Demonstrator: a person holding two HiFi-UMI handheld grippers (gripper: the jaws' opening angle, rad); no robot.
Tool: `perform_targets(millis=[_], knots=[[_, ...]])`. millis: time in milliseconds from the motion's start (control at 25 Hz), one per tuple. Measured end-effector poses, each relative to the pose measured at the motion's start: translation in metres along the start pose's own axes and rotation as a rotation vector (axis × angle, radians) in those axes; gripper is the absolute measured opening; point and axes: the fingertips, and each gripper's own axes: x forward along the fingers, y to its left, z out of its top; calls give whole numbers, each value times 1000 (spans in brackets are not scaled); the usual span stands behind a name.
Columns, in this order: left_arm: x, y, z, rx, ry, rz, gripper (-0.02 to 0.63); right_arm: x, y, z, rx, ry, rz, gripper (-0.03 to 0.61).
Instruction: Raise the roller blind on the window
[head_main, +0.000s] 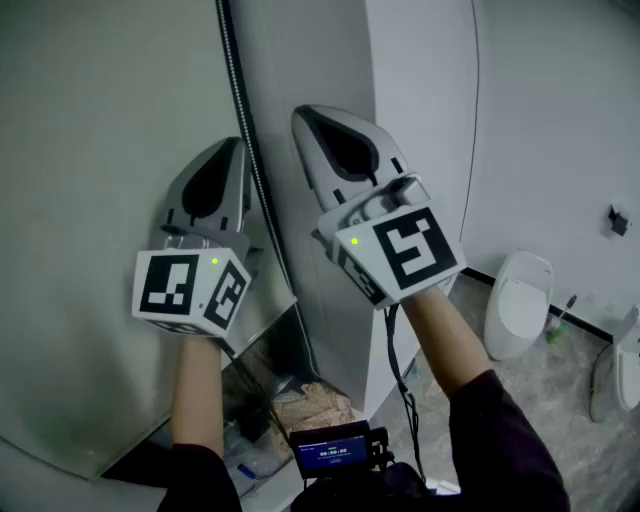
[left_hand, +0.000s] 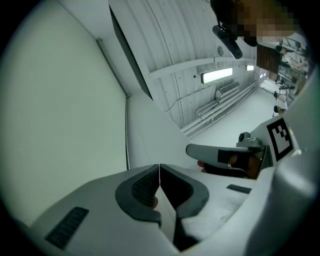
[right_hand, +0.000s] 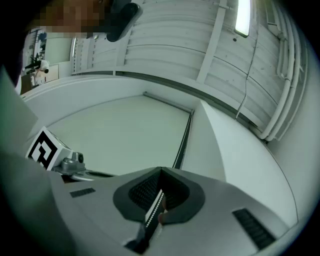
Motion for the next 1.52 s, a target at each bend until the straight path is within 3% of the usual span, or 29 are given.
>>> perform_targets(millis=[200, 360, 400, 440, 520, 680, 800, 960, 1080, 1240, 1360, 1520], knots=[[9, 3, -11, -59, 23, -14, 11, -2, 0, -1, 4, 1, -11, 8], [41, -4, -15, -65, 45, -46, 14, -12, -7, 8, 91, 7, -24, 8], [52, -4, -16, -65, 58, -53, 52, -14, -8, 13, 121, 3, -12, 8], [64, -4, -17, -66, 74, -60, 130, -16, -9, 19, 141, -6, -1, 9], [84, 0, -23, -74, 111, -68, 178, -19, -10, 27, 144, -18, 9, 9], [106, 20, -23, -96, 134, -36, 176, -21, -7, 31, 67, -1, -11, 9], [108, 22, -21, -65, 153, -4, 173, -27, -4, 32, 49, 37, -13, 9], [108, 20, -16, -4, 127, 44, 26, -26, -6, 35, 46, 22, 5, 9], [97, 20, -9, 21, 115, 23, 21, -21, 0, 31, 53, 52, 0, 9], [64, 9, 23, 55, 64, -40, 21, 0, 7, 56, 141, 27, 44, 10], [41, 0, 30, 69, -21, -36, 20, 13, -1, 45, 239, 25, 76, 16], [15, -7, 31, 66, -42, -36, 20, 38, -2, 45, 442, -7, 157, 97]])
